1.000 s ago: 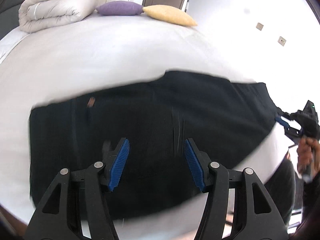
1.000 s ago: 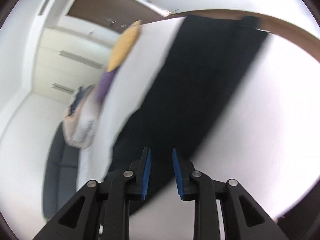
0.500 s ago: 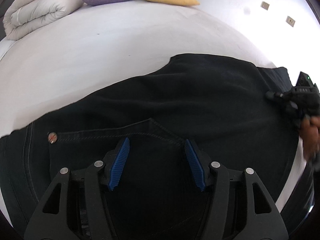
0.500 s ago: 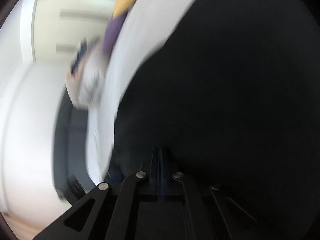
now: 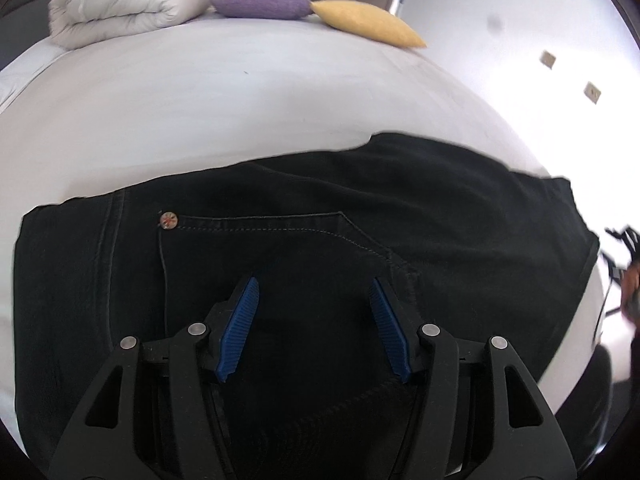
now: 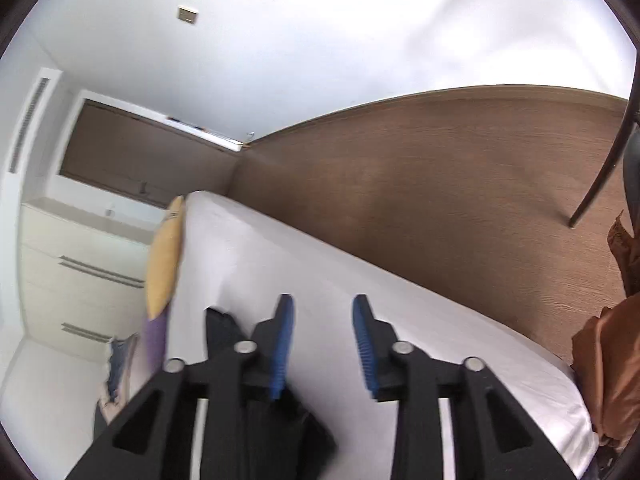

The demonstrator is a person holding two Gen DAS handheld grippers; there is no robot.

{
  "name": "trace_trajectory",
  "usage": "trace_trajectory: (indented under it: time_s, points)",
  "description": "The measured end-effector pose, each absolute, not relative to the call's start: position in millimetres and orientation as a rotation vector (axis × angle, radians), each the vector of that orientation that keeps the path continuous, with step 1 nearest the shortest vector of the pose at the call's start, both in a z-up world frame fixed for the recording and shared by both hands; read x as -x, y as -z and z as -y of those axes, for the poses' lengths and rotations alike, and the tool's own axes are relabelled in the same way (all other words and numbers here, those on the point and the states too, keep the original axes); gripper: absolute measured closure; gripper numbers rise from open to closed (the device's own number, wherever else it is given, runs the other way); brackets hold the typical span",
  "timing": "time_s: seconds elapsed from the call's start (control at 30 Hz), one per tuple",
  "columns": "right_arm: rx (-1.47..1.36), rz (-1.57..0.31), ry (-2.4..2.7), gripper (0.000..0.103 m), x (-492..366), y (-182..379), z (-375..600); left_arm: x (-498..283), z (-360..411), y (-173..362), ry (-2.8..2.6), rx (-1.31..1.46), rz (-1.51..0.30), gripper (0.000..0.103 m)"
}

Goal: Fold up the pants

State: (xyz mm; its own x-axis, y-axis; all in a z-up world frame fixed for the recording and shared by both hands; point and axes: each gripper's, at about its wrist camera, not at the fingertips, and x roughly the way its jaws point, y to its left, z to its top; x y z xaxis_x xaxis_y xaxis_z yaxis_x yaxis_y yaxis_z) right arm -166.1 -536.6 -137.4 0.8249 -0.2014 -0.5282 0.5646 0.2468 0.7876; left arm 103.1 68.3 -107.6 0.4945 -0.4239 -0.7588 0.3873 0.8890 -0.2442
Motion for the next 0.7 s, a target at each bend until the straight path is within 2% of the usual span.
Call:
trace_trajectory:
  time_s: [0.03,0.23,0.37,0.5,0.7]
  points:
    - [-1.188,-0.345,0.51,0.044,175,134,526,-100,-66,103,0.503,0.065,-0.928,0.046]
    - [-1.202,-0.452,0.306,0.042,183,157,459,-80,-5,82,0.612,0.033,-0.906,0.046]
    - [-1.206,-0.416,0.303,0.036,163,155,451,-83,22,110,0.606,-0.034,-1.005,0.046]
    - [-1.22,-0.436,0.293,0.036,138,145,453,-70,26,120,0.593,-0.122,-0.945,0.046]
    - [-1.346,-0.39,0.287,0.046,162,165,484,-70,14,123,0.593,-0.103,-0.955,0.046]
